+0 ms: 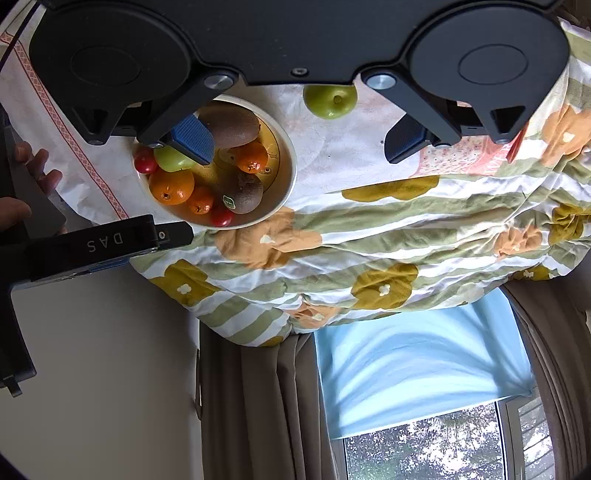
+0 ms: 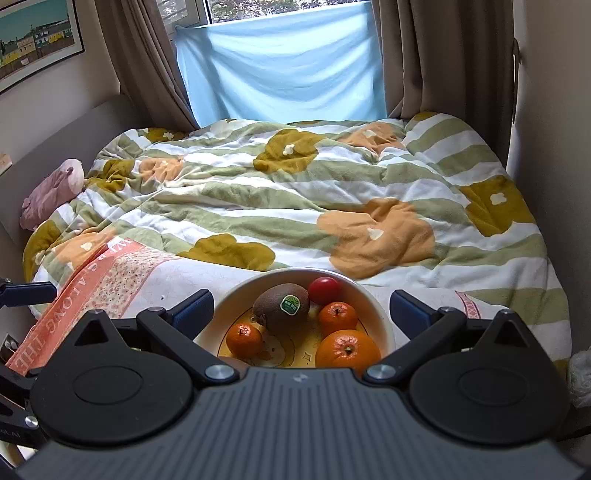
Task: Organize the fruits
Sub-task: 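Lower the red tomato into the bowl, open the right tool and withdraw both tools, then grasp the orange mandarin with the left tool while the right tool approaches the green apple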
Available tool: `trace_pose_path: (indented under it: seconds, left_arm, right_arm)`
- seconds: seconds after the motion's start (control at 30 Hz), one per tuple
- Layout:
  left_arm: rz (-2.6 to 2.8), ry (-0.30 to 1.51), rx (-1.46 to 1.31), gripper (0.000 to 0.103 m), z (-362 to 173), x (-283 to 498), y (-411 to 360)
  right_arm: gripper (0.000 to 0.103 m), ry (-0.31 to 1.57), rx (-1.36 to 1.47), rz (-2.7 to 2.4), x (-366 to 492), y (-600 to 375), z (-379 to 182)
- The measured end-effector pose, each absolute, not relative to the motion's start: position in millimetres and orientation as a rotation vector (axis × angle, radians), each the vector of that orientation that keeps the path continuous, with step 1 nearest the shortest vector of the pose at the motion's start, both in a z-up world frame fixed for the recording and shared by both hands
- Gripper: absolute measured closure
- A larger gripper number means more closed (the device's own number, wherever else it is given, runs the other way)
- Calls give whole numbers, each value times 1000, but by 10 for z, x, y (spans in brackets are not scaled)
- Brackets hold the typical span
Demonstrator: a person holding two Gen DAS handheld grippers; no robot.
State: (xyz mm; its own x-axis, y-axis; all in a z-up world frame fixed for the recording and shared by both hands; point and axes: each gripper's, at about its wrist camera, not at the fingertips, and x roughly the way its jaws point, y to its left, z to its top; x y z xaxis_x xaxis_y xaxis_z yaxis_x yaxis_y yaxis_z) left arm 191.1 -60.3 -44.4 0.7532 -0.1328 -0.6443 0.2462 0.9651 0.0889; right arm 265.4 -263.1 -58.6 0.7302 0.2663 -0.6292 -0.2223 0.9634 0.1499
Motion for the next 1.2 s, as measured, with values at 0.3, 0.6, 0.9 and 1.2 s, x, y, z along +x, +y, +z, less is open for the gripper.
trace_pose_path:
  seconds: [0.3, 0.6, 0.9, 1.2]
  left_arm:
    - [-250, 643, 172, 2, -210, 1593, -122]
    - [-276, 646, 172, 0, -230, 1461, 324]
    - [-382, 709, 183, 0, -520, 1555, 710]
    - [-463, 771, 217, 1, -966, 1839, 836]
  right_arm:
    - [0, 721, 102, 214, 2178, -2342, -287]
    - [0, 729, 120, 152, 1798, -1901, -207]
    - [0, 750, 129, 69, 1648, -1429, -413]
    - [0, 783, 162, 31, 1723, -1061, -805]
